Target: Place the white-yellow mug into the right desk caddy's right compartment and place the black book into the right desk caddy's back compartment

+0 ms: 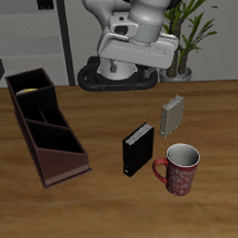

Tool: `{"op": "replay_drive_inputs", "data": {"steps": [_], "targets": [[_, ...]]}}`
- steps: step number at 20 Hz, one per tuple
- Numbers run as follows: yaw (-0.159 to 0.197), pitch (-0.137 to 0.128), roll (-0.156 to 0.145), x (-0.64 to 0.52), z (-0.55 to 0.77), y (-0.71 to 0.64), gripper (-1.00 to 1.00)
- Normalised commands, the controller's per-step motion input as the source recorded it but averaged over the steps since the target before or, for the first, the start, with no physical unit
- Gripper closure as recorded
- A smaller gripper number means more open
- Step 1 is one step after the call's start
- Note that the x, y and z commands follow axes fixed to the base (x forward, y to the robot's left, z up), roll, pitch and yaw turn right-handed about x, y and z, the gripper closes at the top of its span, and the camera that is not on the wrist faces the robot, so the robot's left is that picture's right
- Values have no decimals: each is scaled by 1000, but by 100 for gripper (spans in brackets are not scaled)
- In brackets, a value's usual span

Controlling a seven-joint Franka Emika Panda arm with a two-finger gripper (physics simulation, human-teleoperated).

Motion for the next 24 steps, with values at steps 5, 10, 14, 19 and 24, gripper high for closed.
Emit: {"op": "replay_drive_inputs", "data": {"steps": [5, 10, 14, 19, 24], "targets": [[40, 7, 70, 80, -175, 380, -100], [9, -12, 0, 67, -50, 132, -100], [4, -20, 23, 120, -87, -27, -100], [35, 38, 72, 88, -242, -26, -100], [-77, -40, 32, 64, -92, -176, -100]]}}
